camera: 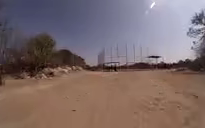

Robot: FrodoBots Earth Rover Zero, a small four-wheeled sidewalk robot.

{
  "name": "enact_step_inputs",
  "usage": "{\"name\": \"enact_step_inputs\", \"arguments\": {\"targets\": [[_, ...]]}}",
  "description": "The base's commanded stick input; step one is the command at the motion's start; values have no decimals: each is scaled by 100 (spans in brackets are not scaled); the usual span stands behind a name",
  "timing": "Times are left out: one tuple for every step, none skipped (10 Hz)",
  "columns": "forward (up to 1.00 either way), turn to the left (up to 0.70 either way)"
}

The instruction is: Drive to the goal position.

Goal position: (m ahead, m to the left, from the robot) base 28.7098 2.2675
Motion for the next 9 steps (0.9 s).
{"name": "enact_step_inputs", "arguments": {"targets": [[100, 3], [100, 3], [100, 3], [100, 3], [100, 3], [100, 3], [100, 3], [100, 3], [100, 3]]}}
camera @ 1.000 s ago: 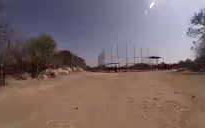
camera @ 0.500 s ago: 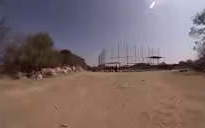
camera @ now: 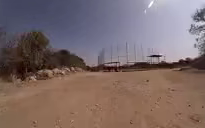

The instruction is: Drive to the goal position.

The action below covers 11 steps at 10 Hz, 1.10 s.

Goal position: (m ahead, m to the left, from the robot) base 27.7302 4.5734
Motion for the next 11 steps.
{"name": "enact_step_inputs", "arguments": {"targets": [[100, 3], [100, 3], [100, 3], [100, 3], [100, 3], [100, 3], [100, 3], [100, 3], [100, 3], [100, 3], [100, 3]]}}
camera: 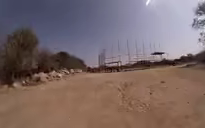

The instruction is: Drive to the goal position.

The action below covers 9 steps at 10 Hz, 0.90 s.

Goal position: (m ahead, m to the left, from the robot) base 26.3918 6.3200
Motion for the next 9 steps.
{"name": "enact_step_inputs", "arguments": {"targets": [[100, 3], [100, 3], [100, 3], [100, 3], [100, 3], [100, 3], [100, 3], [100, 3], [100, 3]]}}
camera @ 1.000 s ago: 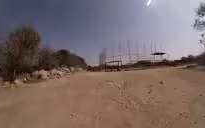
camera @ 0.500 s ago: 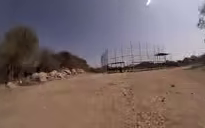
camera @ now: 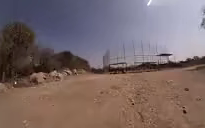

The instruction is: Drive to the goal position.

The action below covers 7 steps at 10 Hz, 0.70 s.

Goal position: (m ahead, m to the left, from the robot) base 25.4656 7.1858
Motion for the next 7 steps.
{"name": "enact_step_inputs", "arguments": {"targets": [[100, 3], [100, 3], [100, 3], [100, 3], [100, 3], [100, 3], [100, 3]]}}
